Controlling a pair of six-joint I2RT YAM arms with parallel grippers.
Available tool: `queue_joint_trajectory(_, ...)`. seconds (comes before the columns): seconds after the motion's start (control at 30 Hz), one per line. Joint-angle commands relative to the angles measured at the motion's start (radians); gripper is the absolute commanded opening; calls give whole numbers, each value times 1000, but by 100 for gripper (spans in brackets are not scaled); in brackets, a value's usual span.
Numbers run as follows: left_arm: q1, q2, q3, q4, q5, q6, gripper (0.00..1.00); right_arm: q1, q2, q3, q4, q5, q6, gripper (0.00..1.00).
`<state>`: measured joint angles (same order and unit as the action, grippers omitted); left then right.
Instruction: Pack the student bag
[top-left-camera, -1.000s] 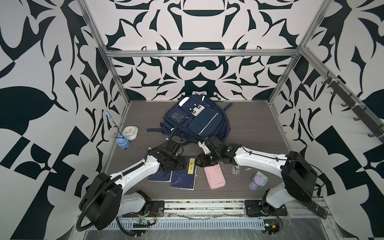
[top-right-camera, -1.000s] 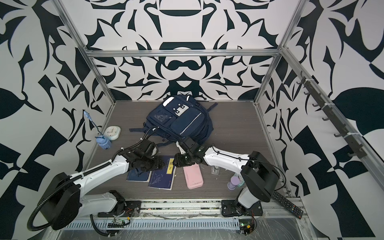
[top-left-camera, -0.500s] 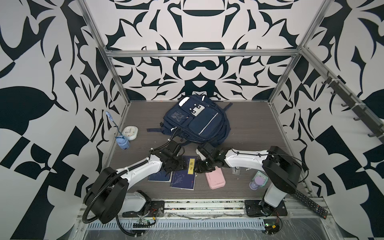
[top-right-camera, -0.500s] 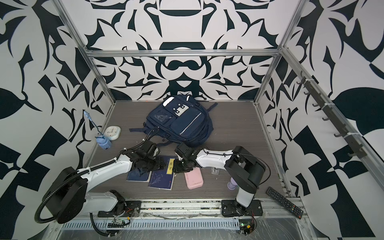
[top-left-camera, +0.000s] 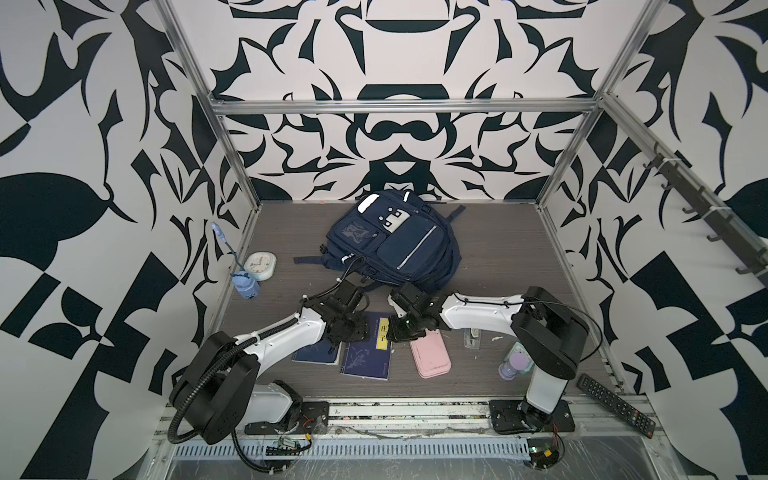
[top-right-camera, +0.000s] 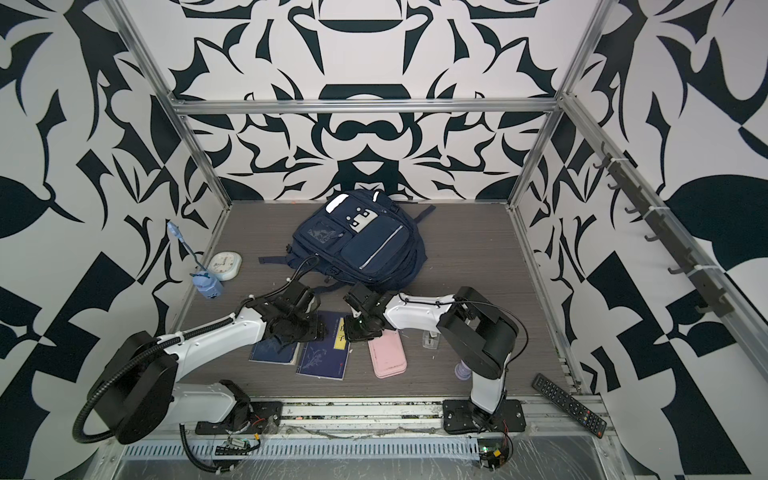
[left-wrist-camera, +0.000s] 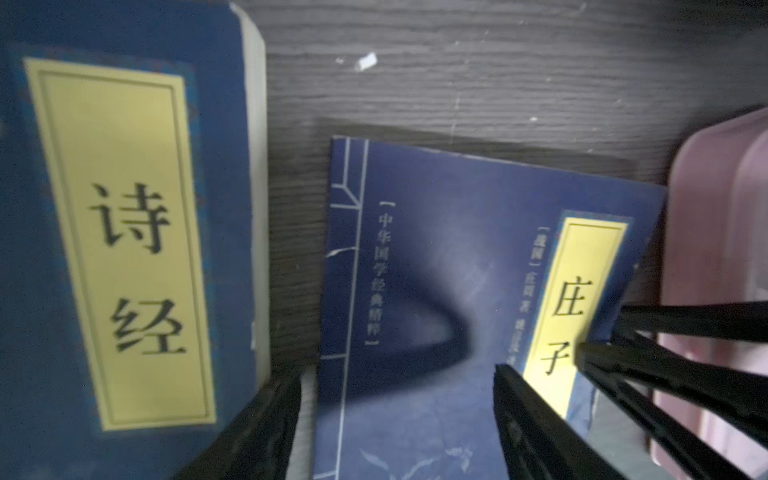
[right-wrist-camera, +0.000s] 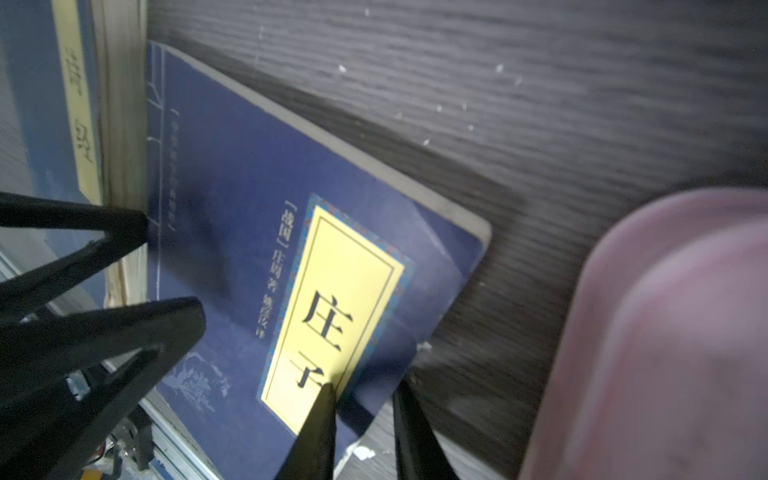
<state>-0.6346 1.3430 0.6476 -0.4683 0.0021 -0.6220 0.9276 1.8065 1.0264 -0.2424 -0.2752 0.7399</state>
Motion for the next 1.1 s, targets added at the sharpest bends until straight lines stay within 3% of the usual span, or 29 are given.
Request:
queue_joint_trajectory(0.0, 7, 23, 19, -64, -28, 20, 76, 5, 12, 22, -80, 71, -25, 22)
queue_joint_trajectory(0.3, 7, 68, 1, 28, 100, 21, 74, 5, 50, 79, -135, 121, -59, 18)
queue_joint_trajectory(0.67, 7, -58, -104, 281, 369, 0, 72, 5, 110, 92, -143, 132, -65, 18)
queue_joint_trajectory(0.9, 7, -134, -141, 397, 442, -32, 69, 7, 126, 83, -134, 126, -65, 17)
queue_joint_trajectory(1.07, 10, -193, -156, 415, 417, -14, 64, 10, 144, 81, -122, 119, -61, 18)
